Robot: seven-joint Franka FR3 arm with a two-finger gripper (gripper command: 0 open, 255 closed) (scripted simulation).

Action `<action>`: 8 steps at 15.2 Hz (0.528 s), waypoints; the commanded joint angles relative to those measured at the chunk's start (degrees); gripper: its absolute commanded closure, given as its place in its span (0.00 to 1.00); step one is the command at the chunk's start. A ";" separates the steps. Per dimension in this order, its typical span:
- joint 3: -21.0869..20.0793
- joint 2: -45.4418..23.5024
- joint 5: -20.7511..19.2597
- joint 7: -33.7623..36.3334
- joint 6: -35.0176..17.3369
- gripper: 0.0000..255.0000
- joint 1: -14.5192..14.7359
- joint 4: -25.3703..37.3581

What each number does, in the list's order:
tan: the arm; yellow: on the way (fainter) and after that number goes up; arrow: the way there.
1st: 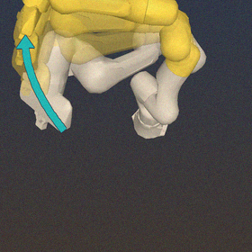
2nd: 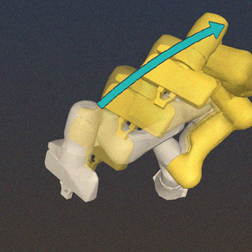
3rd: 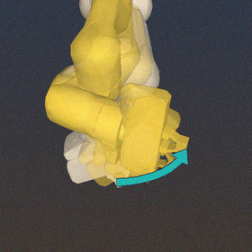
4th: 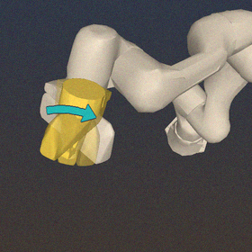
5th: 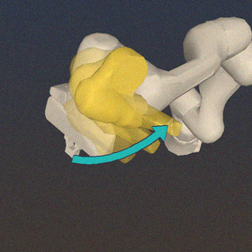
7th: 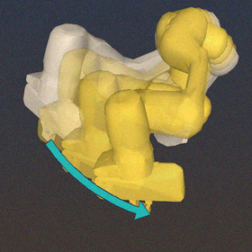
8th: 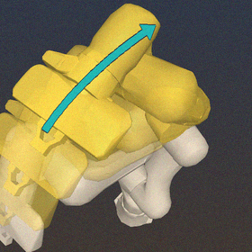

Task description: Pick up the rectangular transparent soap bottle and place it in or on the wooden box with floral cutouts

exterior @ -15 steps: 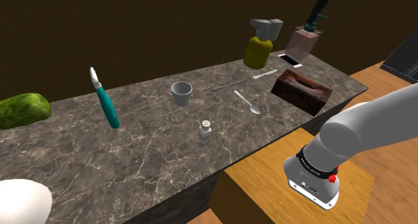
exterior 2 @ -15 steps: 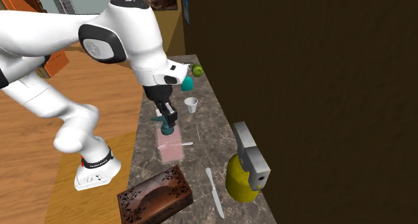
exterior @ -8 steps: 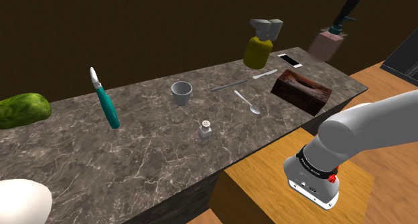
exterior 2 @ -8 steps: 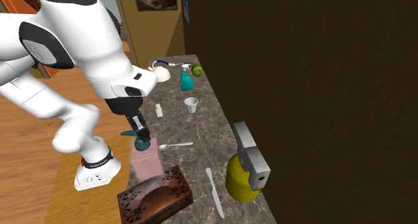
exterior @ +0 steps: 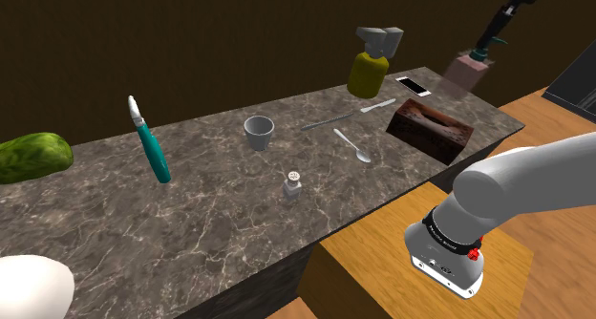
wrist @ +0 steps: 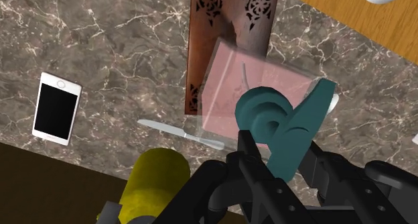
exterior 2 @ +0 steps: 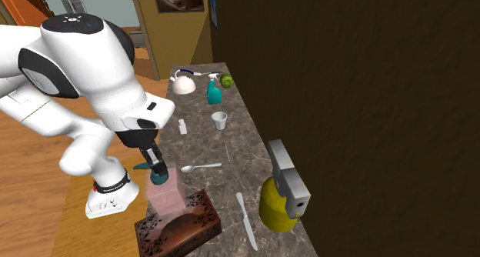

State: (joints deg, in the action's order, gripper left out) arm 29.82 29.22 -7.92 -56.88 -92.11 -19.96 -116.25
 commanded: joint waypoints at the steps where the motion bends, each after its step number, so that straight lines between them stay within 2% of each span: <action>1: 0.14 0.29 -0.20 -0.01 -1.42 1.00 -0.14 -1.66; 8: 0.79 1.12 -0.92 -0.06 -6.61 1.00 -0.63 -7.62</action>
State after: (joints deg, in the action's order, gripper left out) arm 30.46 30.21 -8.71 -56.86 -97.93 -20.49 -122.99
